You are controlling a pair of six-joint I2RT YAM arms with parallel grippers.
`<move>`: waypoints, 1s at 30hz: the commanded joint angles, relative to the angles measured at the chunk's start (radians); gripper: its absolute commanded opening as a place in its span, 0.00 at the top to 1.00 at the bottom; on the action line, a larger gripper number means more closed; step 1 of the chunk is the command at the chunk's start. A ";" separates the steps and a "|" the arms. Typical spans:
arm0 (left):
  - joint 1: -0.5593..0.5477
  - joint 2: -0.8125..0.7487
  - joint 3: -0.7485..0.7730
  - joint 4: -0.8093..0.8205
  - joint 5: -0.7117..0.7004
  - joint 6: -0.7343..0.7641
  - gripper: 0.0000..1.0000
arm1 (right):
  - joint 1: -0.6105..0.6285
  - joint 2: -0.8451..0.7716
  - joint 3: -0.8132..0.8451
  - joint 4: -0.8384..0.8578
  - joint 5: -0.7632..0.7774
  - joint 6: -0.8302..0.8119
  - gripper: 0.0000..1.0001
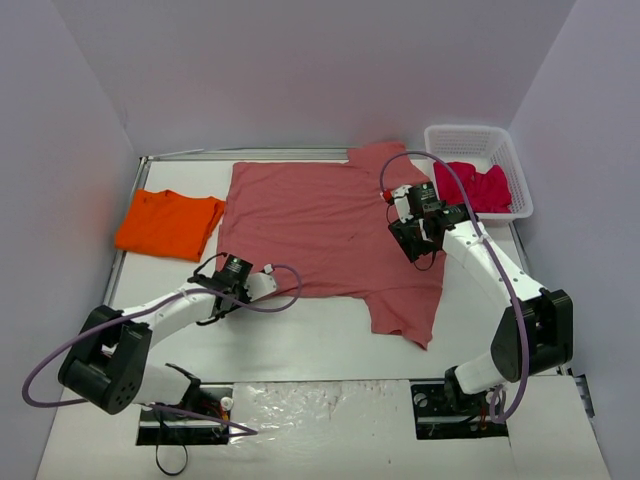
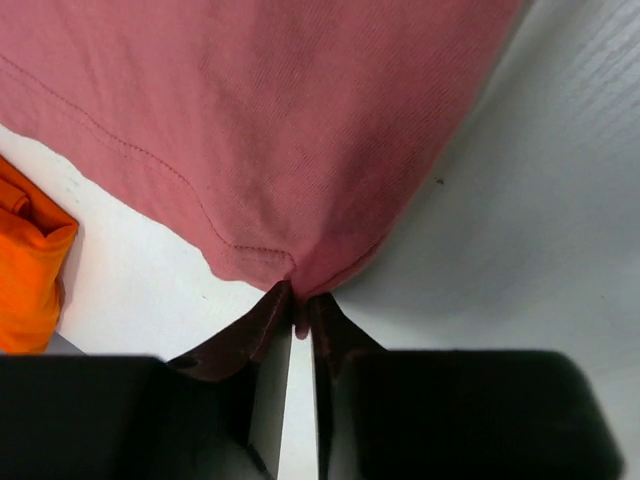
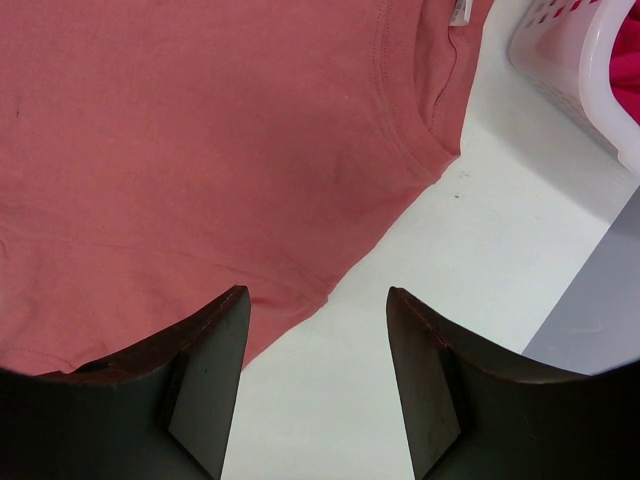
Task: Fold and stack the t-shirts
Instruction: Grap the side of the flattened tshirt closest away from the robot with both arms
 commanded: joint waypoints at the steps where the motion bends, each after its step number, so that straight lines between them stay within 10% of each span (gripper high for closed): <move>1: -0.003 0.006 0.039 -0.023 0.029 -0.006 0.90 | -0.009 -0.010 0.009 -0.032 -0.007 -0.003 0.47; 30: -0.003 -0.005 0.083 -0.034 -0.160 -0.216 0.98 | 0.252 -0.130 -0.166 -0.504 -0.122 -0.305 0.40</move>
